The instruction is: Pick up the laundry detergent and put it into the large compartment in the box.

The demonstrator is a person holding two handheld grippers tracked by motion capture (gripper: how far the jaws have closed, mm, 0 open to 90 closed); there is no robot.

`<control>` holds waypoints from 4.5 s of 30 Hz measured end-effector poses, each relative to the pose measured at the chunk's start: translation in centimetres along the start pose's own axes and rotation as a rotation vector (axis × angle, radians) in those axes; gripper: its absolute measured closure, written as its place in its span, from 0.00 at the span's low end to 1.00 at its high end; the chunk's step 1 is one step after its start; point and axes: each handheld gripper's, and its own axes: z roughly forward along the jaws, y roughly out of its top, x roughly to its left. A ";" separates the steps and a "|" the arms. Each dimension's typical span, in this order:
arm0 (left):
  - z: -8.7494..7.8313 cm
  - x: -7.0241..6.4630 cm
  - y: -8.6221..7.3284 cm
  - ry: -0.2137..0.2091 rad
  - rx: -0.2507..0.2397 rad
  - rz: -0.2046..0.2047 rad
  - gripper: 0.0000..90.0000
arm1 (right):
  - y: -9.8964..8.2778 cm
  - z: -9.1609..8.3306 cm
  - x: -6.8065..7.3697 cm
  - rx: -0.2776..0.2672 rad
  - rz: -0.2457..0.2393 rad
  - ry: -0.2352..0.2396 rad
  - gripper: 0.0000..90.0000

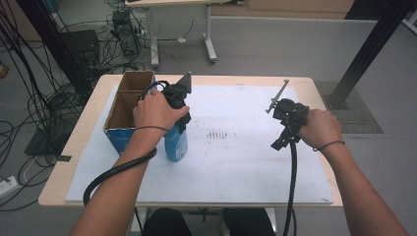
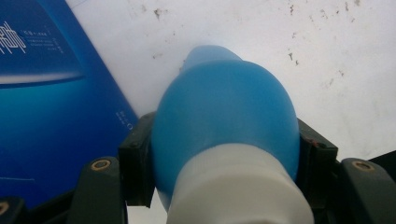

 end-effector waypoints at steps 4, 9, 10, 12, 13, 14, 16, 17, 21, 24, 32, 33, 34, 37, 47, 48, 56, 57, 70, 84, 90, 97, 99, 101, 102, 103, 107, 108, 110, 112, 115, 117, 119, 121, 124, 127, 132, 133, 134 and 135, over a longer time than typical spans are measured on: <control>0.0 0.1 0.0 -0.003 -0.001 0.001 0.42 | 0.1 0.0 0.0 0.000 -0.003 0.001 0.04; 0.0 0.2 0.0 -0.005 0.000 0.001 0.42 | 0.1 0.0 0.0 0.000 0.000 0.000 0.03; 0.0 0.2 0.0 -0.004 0.000 0.002 0.42 | 0.1 0.0 0.0 -0.002 -0.003 -0.001 0.03; 0.0 0.1 0.0 -0.004 0.001 0.001 0.42 | 0.1 0.0 0.0 -0.002 0.000 0.001 0.03; 0.0 0.1 0.0 -0.003 0.000 0.000 0.42 | 0.1 0.1 0.0 -0.003 0.001 0.000 0.03; 0.0 0.1 0.0 -0.003 0.000 0.000 0.42 | 0.1 0.1 0.0 -0.003 0.001 0.000 0.03; 0.0 0.0 0.0 0.000 -0.001 0.000 0.42 | 0.1 0.1 0.0 -0.003 0.000 0.000 0.03; 0.0 0.0 -0.1 -0.001 -0.002 -0.002 0.42 | 0.1 0.1 0.0 0.000 0.002 0.001 0.03; 0.0 0.0 -0.1 -0.001 -0.002 -0.002 0.42 | 0.1 0.1 0.0 -0.002 0.001 0.001 0.03; 0.0 0.1 -0.1 -0.002 -0.002 -0.001 0.42 | 0.1 0.1 0.0 -0.001 0.001 0.001 0.03; 0.0 0.0 -0.1 -0.001 -0.002 -0.001 0.42 | 0.0 0.1 0.1 -0.005 -0.001 -0.004 0.03; 0.0 0.0 -0.1 0.000 -0.002 -0.001 0.42 | 0.0 0.1 0.1 -0.005 -0.001 -0.004 0.03; 0.0 0.0 -0.1 -0.001 -0.002 -0.001 0.42 | 0.0 0.1 0.1 -0.005 0.000 -0.004 0.03; 0.0 0.0 0.0 -0.001 -0.001 0.000 0.42 | 0.0 0.1 0.1 -0.006 0.001 -0.006 0.03; -0.1 0.1 -0.2 -0.002 -0.005 0.005 0.42 | -0.2 0.1 0.1 -0.010 0.005 -0.009 0.03; -0.1 0.1 -0.2 -0.002 -0.004 0.004 0.42 | -0.3 0.0 0.2 -0.012 0.007 -0.013 0.03; -1.3 0.3 -0.6 -0.001 -0.022 -0.001 0.42 | -0.5 -0.4 0.3 -0.018 0.008 -0.023 0.03; -1.6 0.3 -0.7 -0.002 -0.028 0.000 0.42 | -0.5 -0.4 0.3 -0.018 0.009 -0.022 0.03; -5.4 0.4 -2.0 -0.003 -0.058 -0.001 0.42 | -0.2 -0.8 0.5 -0.019 -0.001 -0.034 0.03; -11.4 0.1 -3.5 0.004 -0.110 -0.004 0.42 | 0.1 -1.1 0.7 -0.020 -0.013 -0.041 0.03; -14.1 -0.4 -4.0 0.018 -0.129 -0.002 0.42 | 0.3 -1.3 0.9 -0.020 -0.014 -0.043 0.03; -17.6 -0.8 -4.9 0.016 -0.178 -0.001 0.42 | 0.2 -1.4 0.9 -0.022 -0.014 -0.047 0.03; -18.7 -1.0 -5.3 0.014 -0.196 -0.011 0.42 | 0.1 -1.4 0.9 -0.025 -0.015 -0.048 0.03; -19.6 -1.3 -5.4 0.021 -0.206 -0.017 0.42 | 0.0 -1.5 0.9 -0.030 -0.012 -0.048 0.03; -20.6 -1.6 -5.7 0.023 -0.218 -0.019 0.42 | -0.1 -1.5 0.9 -0.034 -0.010 -0.050 0.03; -20.6 -1.6 -5.7 0.023 -0.218 -0.019 0.42 | -0.1 -1.5 0.9 -0.034 -0.010 -0.050 0.03; -22.3 -1.9 -5.8 0.027 -0.225 -0.014 0.42 | -0.2 -1.5 0.8 -0.034 -0.007 -0.047 0.03; -22.7 -2.0 -5.8 0.030 -0.225 -0.013 0.42 | -0.2 -1.4 0.8 -0.031 -0.004 -0.047 0.03; -23.5 -2.2 -5.8 0.034 -0.224 -0.007 0.42 | -0.2 -1.5 0.8 -0.030 -0.007 -0.045 0.03; -23.9 -2.3 -5.9 0.035 -0.227 -0.007 0.42 | -0.2 -1.5 0.8 -0.025 -0.007 -0.050 0.03; -24.2 -2.1 -5.9 0.031 -0.227 -0.007 0.42 | -0.4 -1.6 0.7 -0.034 -0.005 -0.050 0.03; -24.1 -1.9 -5.9 0.024 -0.227 -0.010 0.42 | -0.3 -1.7 0.7 -0.030 -0.003 -0.053 0.03; -23.7 -1.2 -5.8 0.011 -0.225 -0.021 0.42 | -0.3 -1.7 0.7 -0.029 -0.006 -0.052 0.03; -23.6 -0.9 -5.9 0.009 -0.229 -0.024 0.42 | -0.3 -1.7 0.8 -0.031 -0.006 -0.053 0.03; -23.2 0.2 -5.9 0.014 -0.219 -0.057 0.42 | -0.2 -1.5 0.7 -0.030 -0.002 -0.048 0.03; -23.2 0.8 -6.1 0.019 -0.218 -0.068 0.42 | -0.1 -1.4 0.7 -0.030 -0.001 -0.048 0.03; -23.3 2.8 -6.9 0.011 -0.230 -0.117 0.42 | -0.1 -1.3 0.6 -0.030 -0.002 -0.045 0.03; -23.3 3.4 -7.1 0.008 -0.227 -0.131 0.42 | -0.1 -1.3 0.6 -0.032 -0.002 -0.045 0.03; -23.3 3.7 -7.2 0.007 -0.229 -0.139 0.42 | 0.0 -1.3 0.6 -0.033 -0.007 -0.044 0.03; -23.2 4.1 -7.4 0.006 -0.231 -0.153 0.42 | 0.0 -1.3 0.6 -0.033 -0.007 -0.044 0.03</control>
